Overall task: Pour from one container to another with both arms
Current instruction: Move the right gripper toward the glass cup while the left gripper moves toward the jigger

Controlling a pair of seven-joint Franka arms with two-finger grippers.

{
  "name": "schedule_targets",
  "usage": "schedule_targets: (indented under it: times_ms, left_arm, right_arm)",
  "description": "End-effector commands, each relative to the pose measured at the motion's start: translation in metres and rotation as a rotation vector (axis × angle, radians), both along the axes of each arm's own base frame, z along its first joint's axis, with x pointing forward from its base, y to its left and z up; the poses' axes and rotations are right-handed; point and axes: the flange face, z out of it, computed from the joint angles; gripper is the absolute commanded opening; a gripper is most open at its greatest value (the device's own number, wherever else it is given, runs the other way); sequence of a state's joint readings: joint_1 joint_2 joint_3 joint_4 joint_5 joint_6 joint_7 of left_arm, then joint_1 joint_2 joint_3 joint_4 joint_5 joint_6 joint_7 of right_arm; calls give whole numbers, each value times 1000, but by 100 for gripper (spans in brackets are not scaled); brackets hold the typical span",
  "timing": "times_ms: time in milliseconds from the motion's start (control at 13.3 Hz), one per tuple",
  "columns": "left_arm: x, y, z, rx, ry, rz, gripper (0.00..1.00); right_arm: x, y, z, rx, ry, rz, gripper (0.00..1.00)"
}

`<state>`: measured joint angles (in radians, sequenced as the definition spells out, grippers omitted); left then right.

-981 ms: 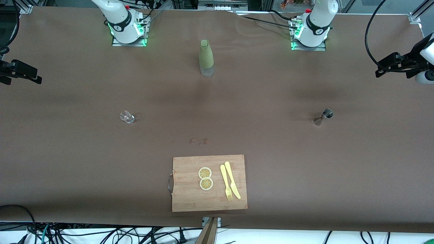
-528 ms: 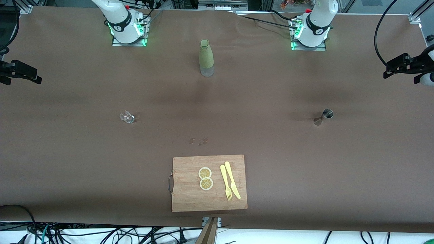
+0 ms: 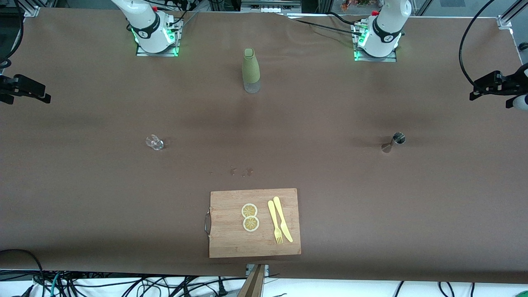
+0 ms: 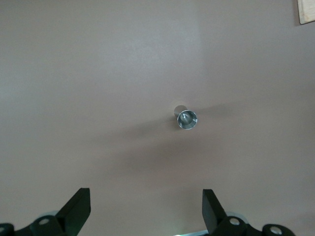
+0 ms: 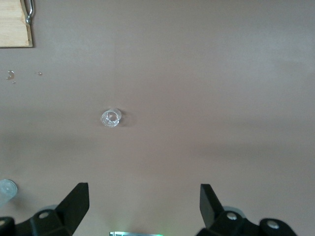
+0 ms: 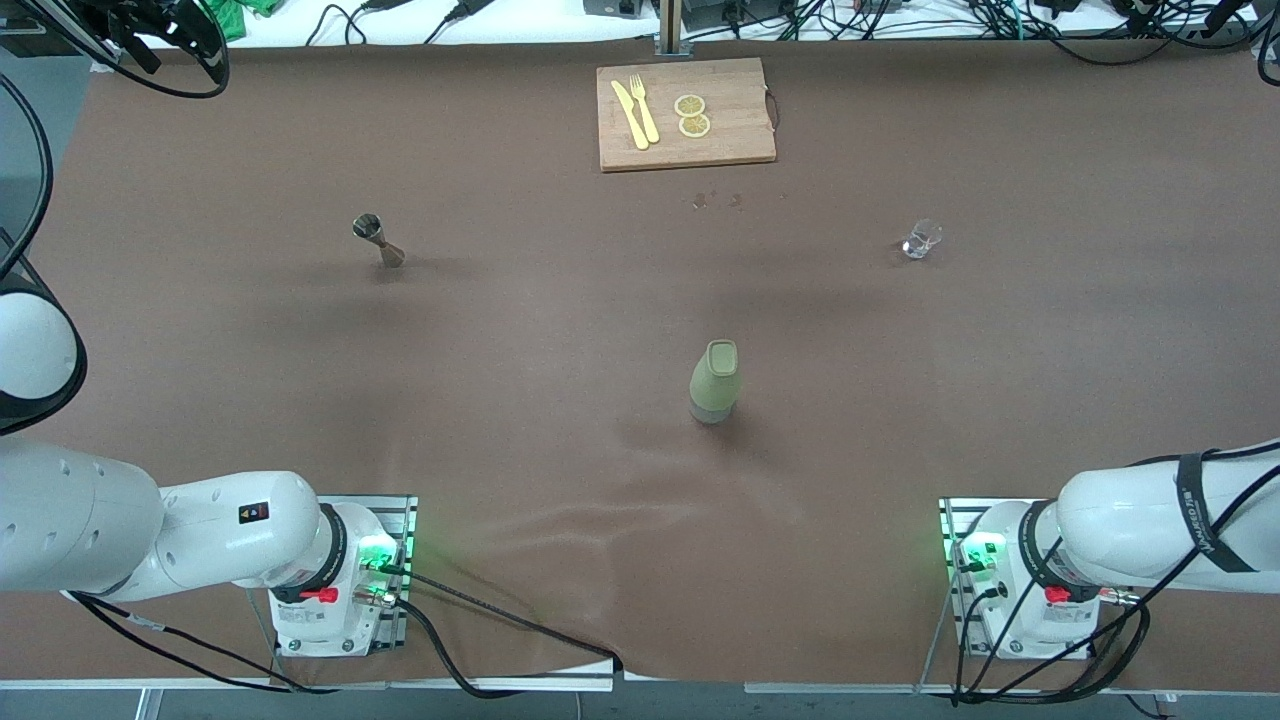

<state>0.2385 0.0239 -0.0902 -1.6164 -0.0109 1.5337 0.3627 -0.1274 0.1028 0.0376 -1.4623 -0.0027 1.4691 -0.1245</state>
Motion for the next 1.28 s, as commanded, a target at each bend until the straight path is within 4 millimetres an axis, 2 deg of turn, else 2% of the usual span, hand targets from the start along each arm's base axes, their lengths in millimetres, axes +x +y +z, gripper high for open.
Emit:
schedule_targets:
  times_ms: [0,377,603,679,981,1207]
  left_arm:
    - [0,26,-9,-55,-10,-66,100]
    - [8,70,-35,-112,-47,-278,100]
    - [14,89,-57,-143,-60,-400,100]
    - [19,95,-67,-149,-72,-465,100]
    - [24,144,-128,-314,-134,-611,100]
    - [20,174,-183,-419,-182,-697,100]
  right_arm:
    - [3,-1,-19,17,13,-6,100]
    - [6,3,-56,20,85,19,100]
    - [7,0,-81,22,135,40,100]
    - [7,-3,-82,30,133,81,100]
    - [18,-9,-98,89,97,337,100]
    - [22,-9,-113,153,109,391,100]
